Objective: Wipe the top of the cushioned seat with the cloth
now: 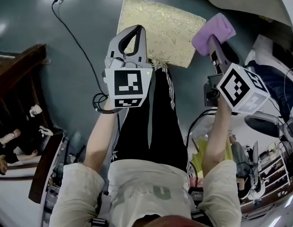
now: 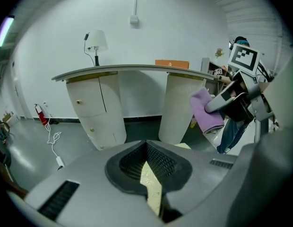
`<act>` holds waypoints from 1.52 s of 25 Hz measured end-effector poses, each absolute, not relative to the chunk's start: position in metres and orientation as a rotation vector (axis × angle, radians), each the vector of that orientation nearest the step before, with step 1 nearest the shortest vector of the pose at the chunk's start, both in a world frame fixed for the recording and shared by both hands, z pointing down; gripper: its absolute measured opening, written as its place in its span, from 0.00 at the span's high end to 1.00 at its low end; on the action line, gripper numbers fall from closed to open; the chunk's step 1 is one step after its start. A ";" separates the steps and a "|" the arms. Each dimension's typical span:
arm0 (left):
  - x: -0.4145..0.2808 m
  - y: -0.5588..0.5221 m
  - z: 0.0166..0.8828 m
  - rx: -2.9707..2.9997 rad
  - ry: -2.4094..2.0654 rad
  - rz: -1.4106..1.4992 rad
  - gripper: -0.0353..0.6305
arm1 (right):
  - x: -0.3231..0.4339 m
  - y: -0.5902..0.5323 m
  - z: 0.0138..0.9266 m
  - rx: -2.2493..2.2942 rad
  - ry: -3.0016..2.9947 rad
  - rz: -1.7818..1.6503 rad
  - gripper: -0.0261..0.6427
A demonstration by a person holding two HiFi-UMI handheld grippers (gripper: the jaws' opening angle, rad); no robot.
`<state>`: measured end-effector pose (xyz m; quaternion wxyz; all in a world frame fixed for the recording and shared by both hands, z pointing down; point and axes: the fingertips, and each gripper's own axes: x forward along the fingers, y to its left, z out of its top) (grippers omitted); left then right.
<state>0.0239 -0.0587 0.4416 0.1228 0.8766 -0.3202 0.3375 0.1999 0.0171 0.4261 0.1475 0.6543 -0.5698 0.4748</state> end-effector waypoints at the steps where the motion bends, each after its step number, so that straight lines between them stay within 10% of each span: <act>1: 0.023 -0.059 0.439 2.557 -0.937 0.981 0.94 | 0.196 0.016 0.419 1.887 -1.651 1.360 0.83; 38: -0.112 -0.053 0.474 2.277 -1.238 0.969 0.94 | -0.063 -0.086 0.624 1.324 -1.812 1.579 0.83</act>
